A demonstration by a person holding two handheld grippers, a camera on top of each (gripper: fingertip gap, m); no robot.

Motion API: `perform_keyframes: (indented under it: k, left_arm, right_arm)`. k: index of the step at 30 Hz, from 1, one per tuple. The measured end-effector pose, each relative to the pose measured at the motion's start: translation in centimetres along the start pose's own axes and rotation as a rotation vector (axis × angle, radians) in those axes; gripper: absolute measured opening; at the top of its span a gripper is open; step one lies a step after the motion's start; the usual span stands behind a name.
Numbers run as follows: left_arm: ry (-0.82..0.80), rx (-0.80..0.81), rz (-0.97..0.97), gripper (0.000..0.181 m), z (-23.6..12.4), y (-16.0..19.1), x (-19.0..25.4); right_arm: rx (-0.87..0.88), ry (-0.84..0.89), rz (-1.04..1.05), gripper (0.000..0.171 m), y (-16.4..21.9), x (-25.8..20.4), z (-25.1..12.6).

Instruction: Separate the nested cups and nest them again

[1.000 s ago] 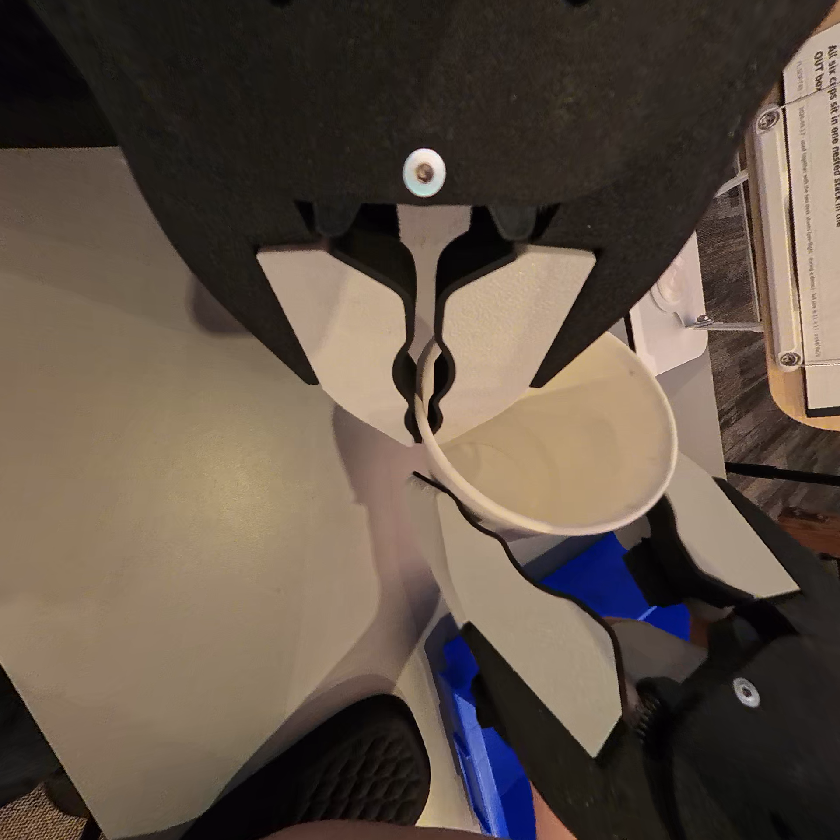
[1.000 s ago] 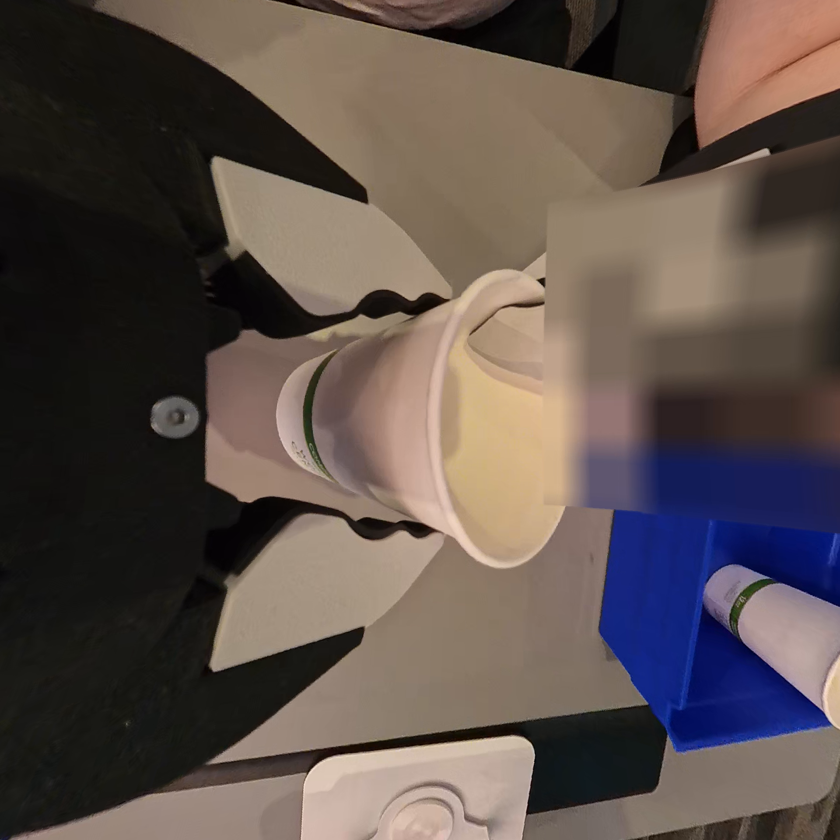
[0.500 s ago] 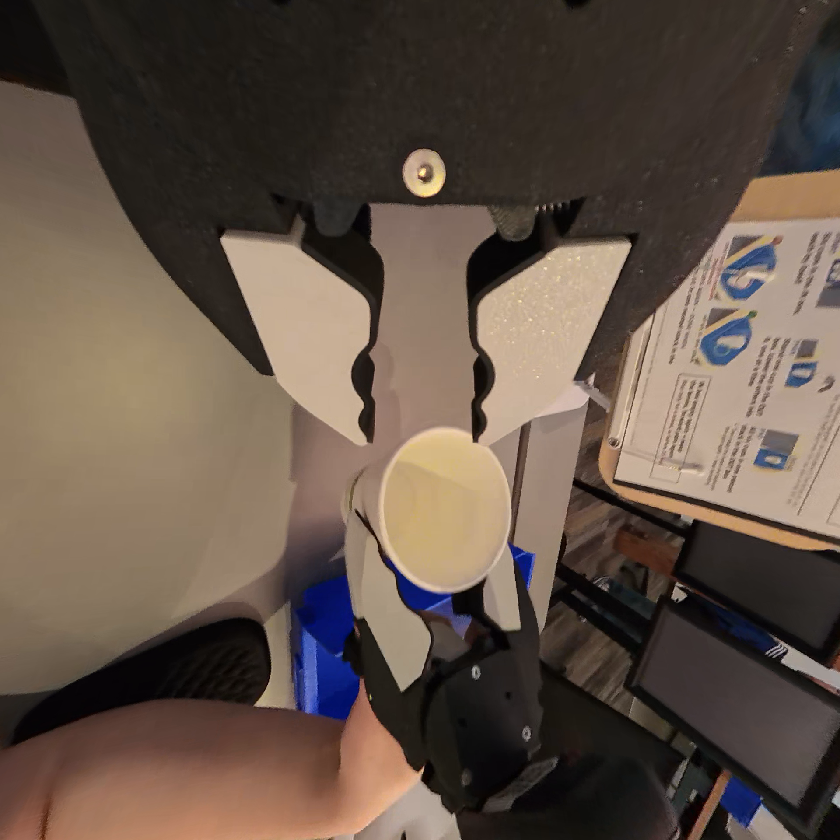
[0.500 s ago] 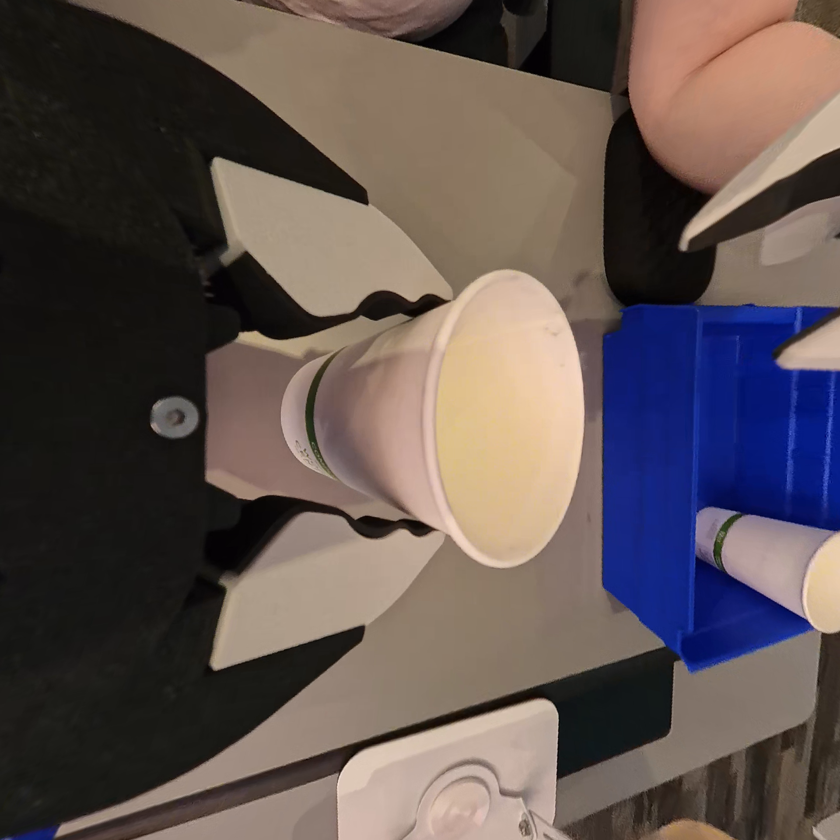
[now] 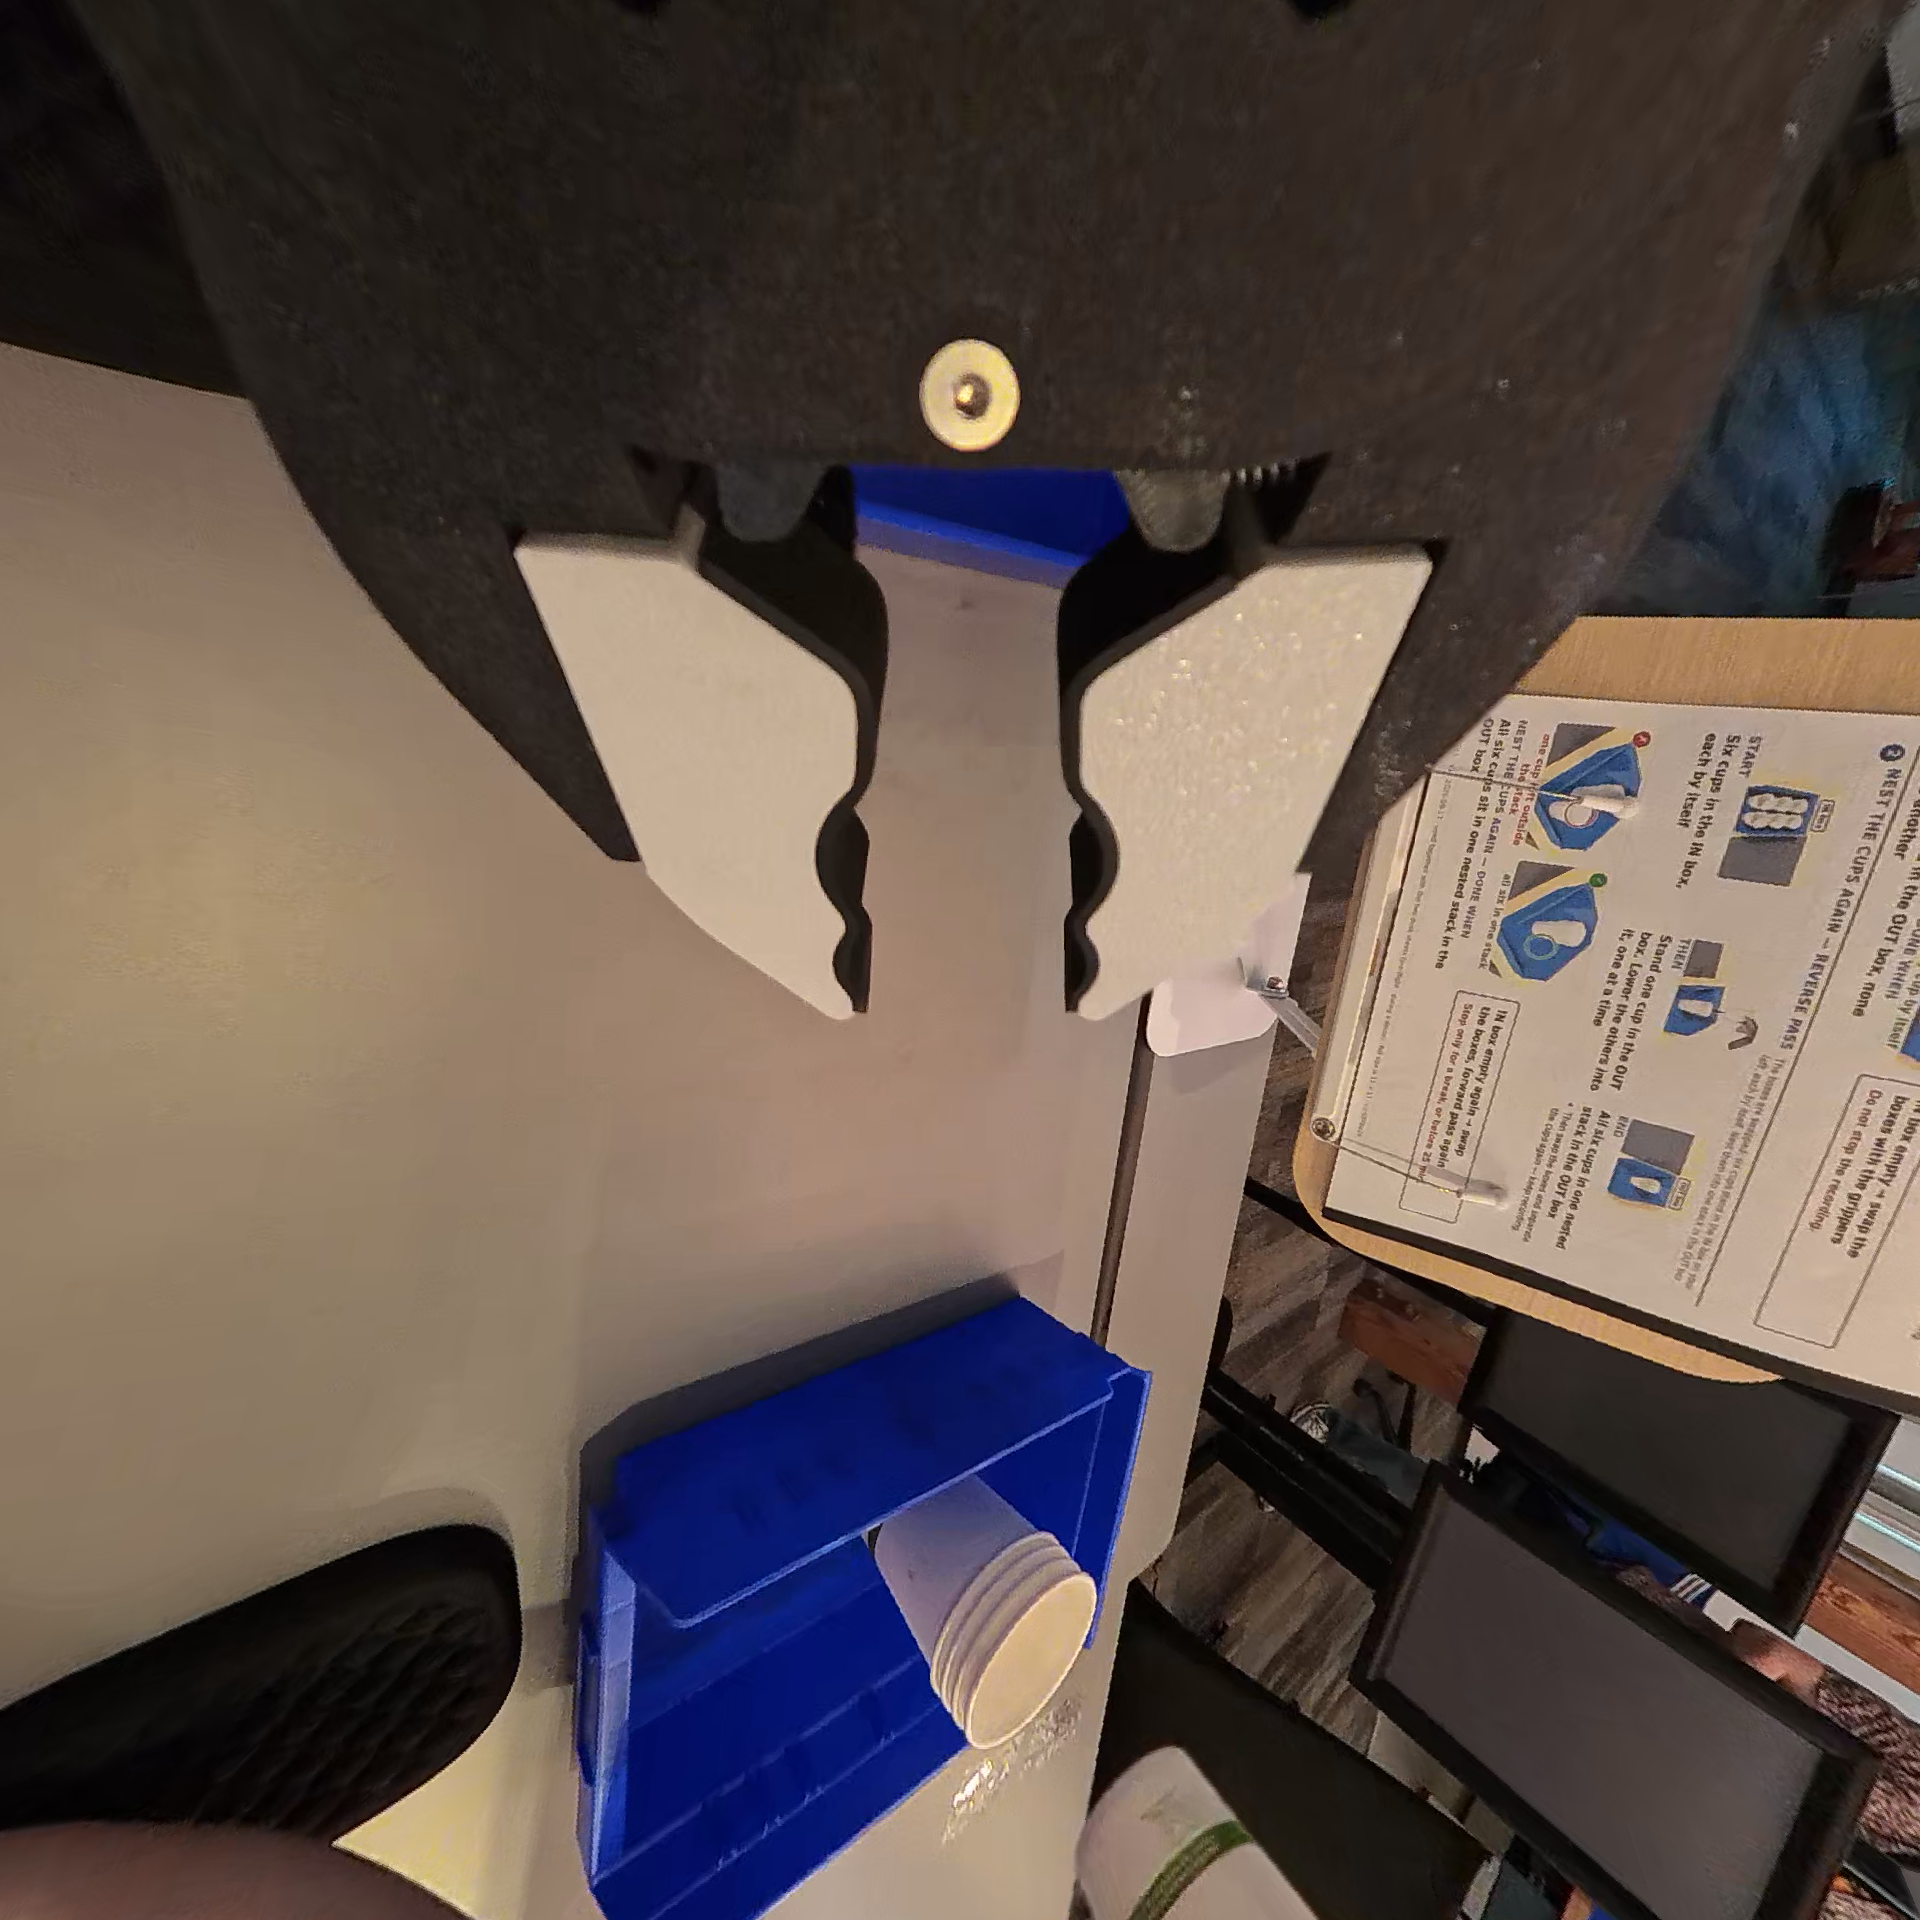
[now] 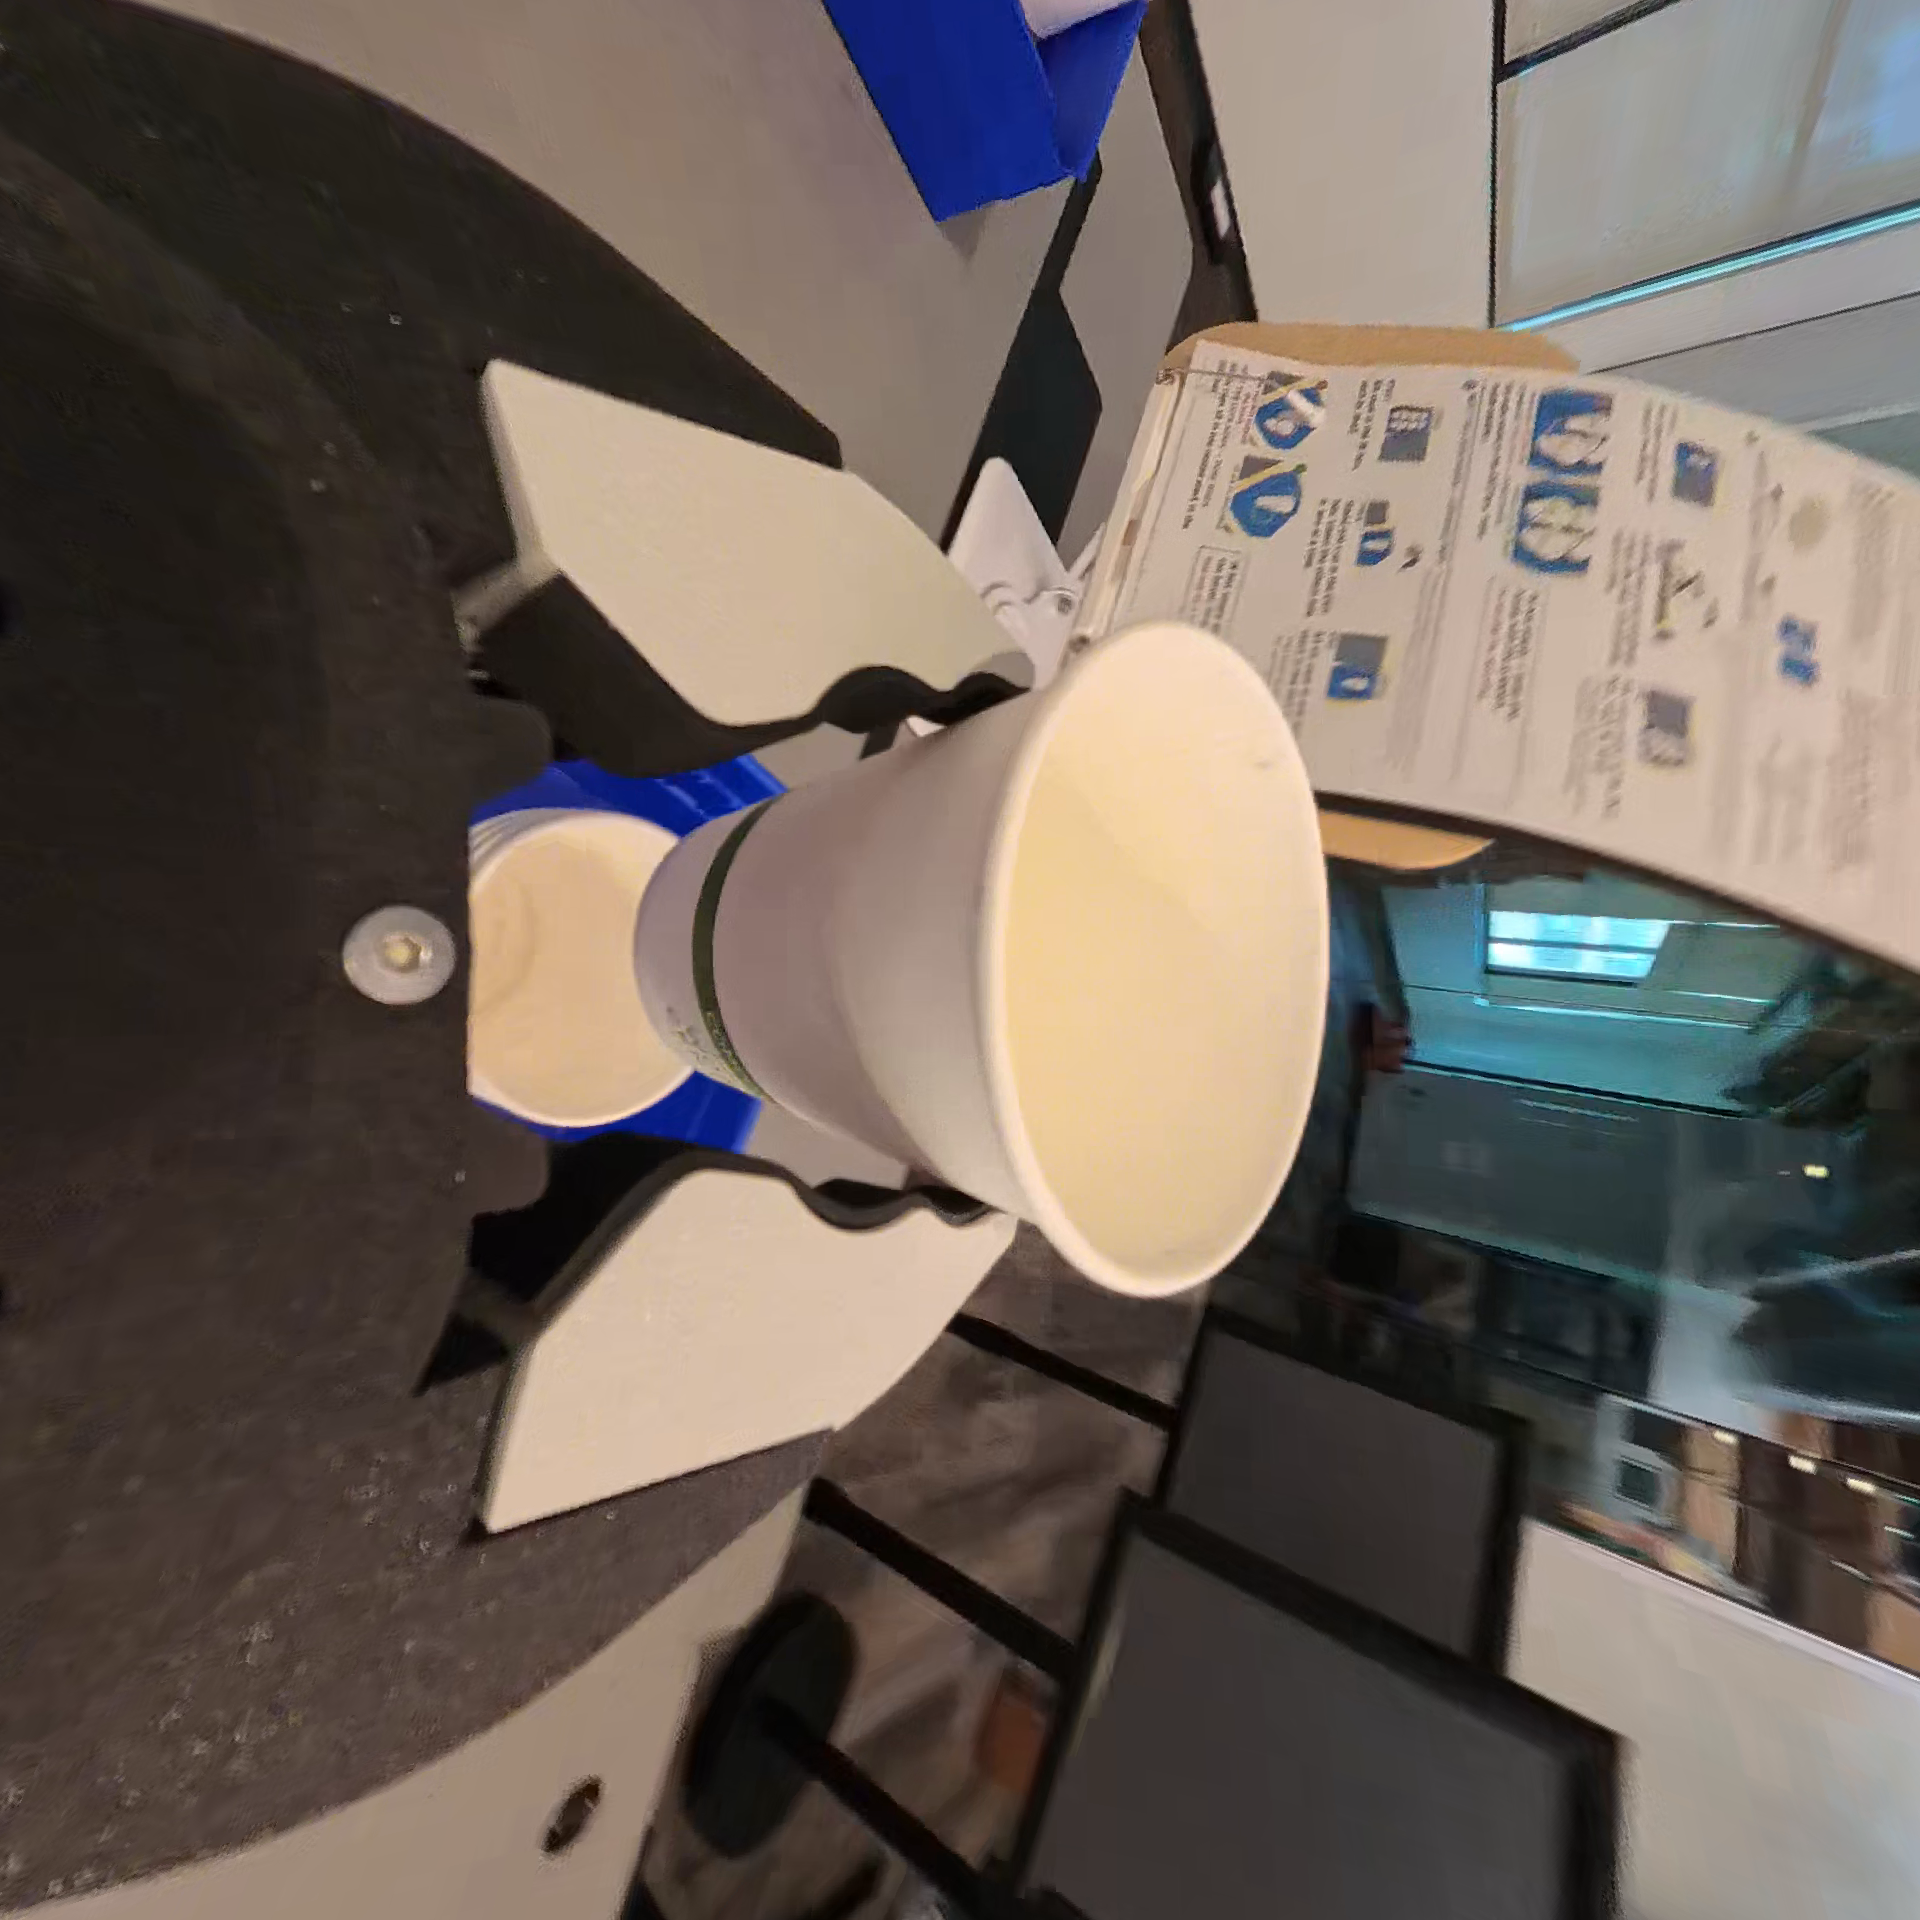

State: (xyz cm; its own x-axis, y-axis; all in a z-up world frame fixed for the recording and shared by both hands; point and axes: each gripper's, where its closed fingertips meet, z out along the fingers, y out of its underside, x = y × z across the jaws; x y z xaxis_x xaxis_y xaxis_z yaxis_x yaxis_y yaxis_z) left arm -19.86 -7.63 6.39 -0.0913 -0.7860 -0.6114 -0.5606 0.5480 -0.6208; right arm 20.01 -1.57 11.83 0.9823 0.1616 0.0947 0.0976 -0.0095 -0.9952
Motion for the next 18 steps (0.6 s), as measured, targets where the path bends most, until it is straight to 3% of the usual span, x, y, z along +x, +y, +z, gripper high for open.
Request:
perform_keyframes:
  k: [6, 11, 18]
  left_arm:
    - [0.012, -0.032, -0.001, 0.035, 0.7, 0.6, 0.1]
    - [0.014, -0.072, 0.003, 0.035, 1.0, 1.3, 0.1]
    - [-0.085, -0.180, -0.045, 0.034, -0.2, 3.9, -1.8]
  right_arm:
    - [-0.078, -0.106, 0.141, 0.085, 4.8, 1.5, 1.7]
    - [-0.267, -0.103, 0.120, 0.086, 9.2, 1.8, 2.8]
    - [-0.513, -0.101, 0.047, 0.092, 12.0, 1.1, 1.7]
